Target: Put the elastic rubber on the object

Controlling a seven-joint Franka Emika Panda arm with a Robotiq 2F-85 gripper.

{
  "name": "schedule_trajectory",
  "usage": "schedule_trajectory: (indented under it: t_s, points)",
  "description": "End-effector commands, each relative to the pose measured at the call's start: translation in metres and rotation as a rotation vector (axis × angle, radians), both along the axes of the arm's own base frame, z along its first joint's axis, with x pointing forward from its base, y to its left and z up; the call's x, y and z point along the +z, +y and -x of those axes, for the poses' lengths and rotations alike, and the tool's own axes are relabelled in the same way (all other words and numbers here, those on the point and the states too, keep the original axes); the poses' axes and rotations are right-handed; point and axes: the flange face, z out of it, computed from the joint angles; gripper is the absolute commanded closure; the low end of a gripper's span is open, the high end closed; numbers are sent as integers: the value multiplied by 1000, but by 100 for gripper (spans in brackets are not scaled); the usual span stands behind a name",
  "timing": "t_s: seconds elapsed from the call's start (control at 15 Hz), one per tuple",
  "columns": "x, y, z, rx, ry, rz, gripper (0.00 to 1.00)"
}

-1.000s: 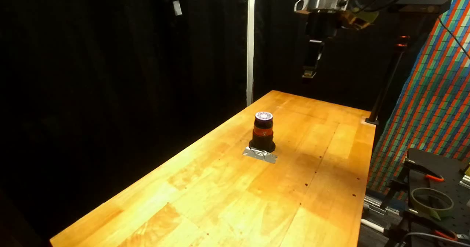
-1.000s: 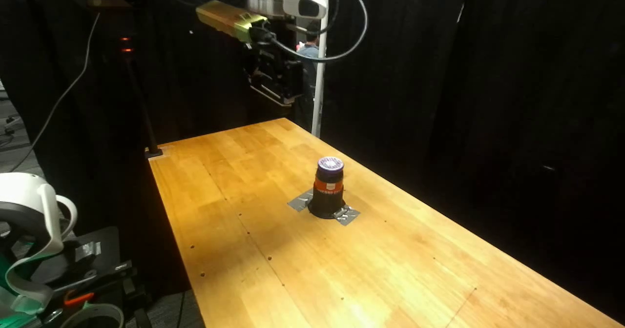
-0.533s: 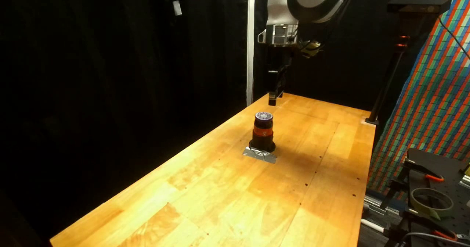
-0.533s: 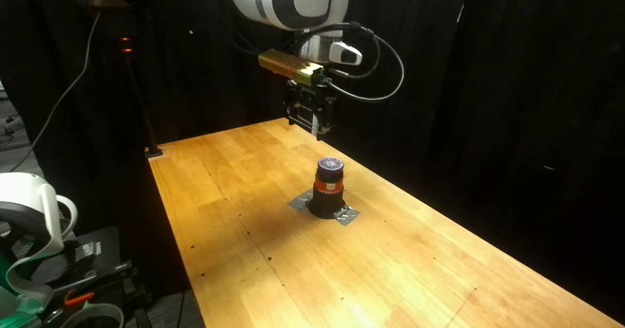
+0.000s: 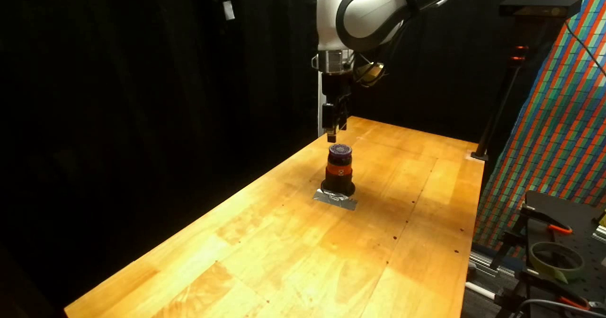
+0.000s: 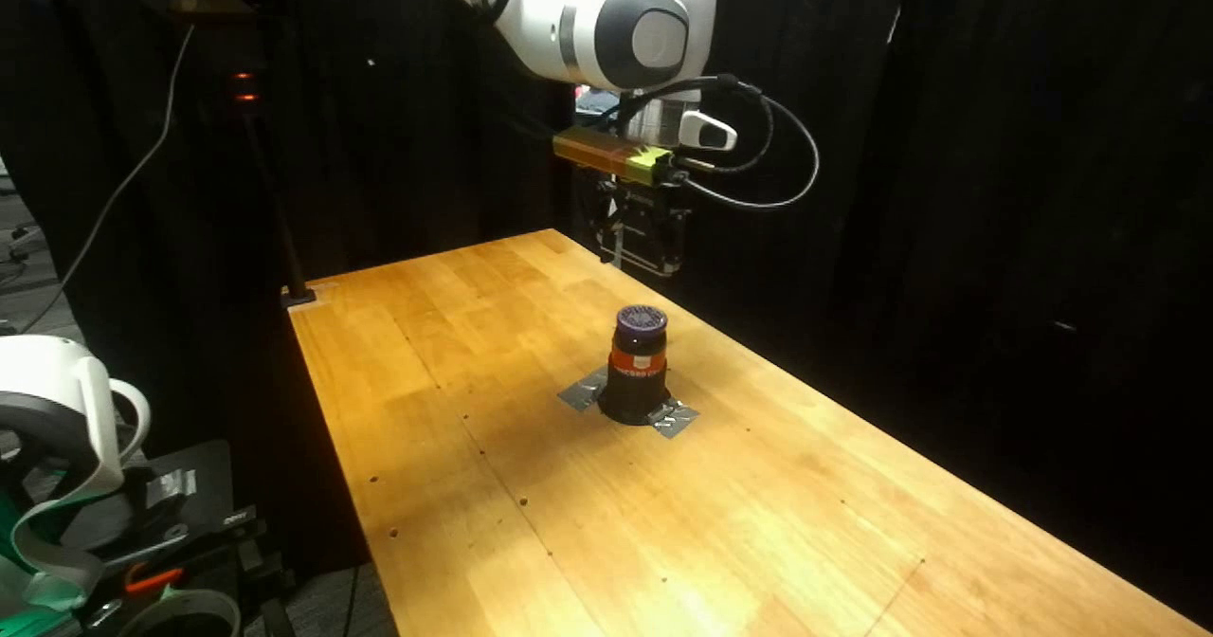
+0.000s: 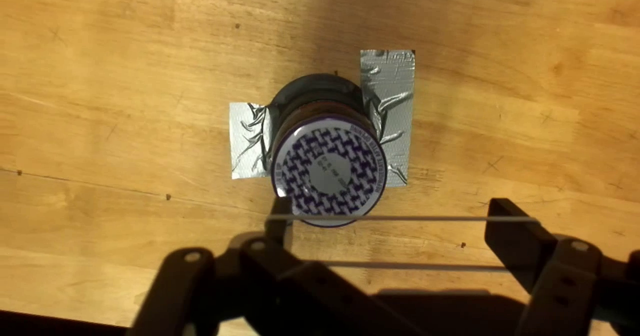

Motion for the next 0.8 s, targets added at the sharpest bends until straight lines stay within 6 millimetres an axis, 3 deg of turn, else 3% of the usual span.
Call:
schedule_trajectory:
  t_s: [0.0, 0.73]
  points:
    - [-8, 1, -23, -11, 16, 25, 0]
    - [-53, -17, -45, -44, 60, 52, 0]
